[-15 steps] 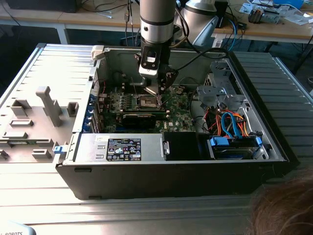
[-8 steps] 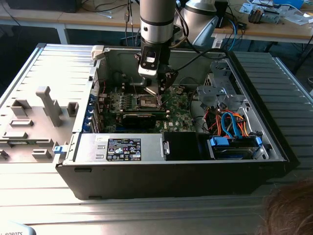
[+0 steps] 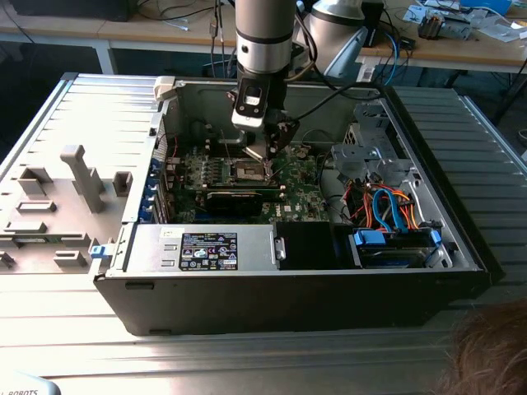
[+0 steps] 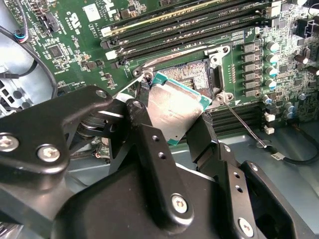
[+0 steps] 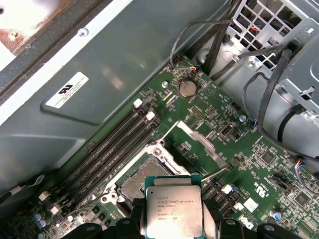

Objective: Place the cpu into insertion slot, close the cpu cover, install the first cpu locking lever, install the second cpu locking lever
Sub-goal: 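Place the cpu into insertion slot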

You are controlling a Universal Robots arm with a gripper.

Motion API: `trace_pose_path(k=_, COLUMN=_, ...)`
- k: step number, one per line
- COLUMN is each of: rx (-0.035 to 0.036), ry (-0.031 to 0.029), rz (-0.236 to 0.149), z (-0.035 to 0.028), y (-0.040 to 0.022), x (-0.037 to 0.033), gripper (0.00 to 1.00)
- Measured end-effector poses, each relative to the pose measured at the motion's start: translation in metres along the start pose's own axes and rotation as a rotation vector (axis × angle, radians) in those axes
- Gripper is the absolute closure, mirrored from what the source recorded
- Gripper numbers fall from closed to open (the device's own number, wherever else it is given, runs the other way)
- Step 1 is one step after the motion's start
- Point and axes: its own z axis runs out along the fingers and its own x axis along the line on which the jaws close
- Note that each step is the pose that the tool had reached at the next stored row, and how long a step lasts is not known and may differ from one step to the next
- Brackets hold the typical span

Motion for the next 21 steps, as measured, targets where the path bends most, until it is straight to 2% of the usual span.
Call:
trace_pose_path(k=3, rx=-0.0002, ry=-0.0010, rz=0.013, z=0.0006, y=0.0000, x=0.0000, gripper=0.45)
trace_pose_path(k=6, rx=-0.0006, ry=-0.0032, rz=0.043, z=0.0021, y=-0.0002, x=0.0000, gripper=0.45)
trace_pose_path(k=21, rx=-0.0010, ry=-0.0053, rz=0.072, z=0.0035, y=-0.0002, x=-0.0001, gripper=0.45)
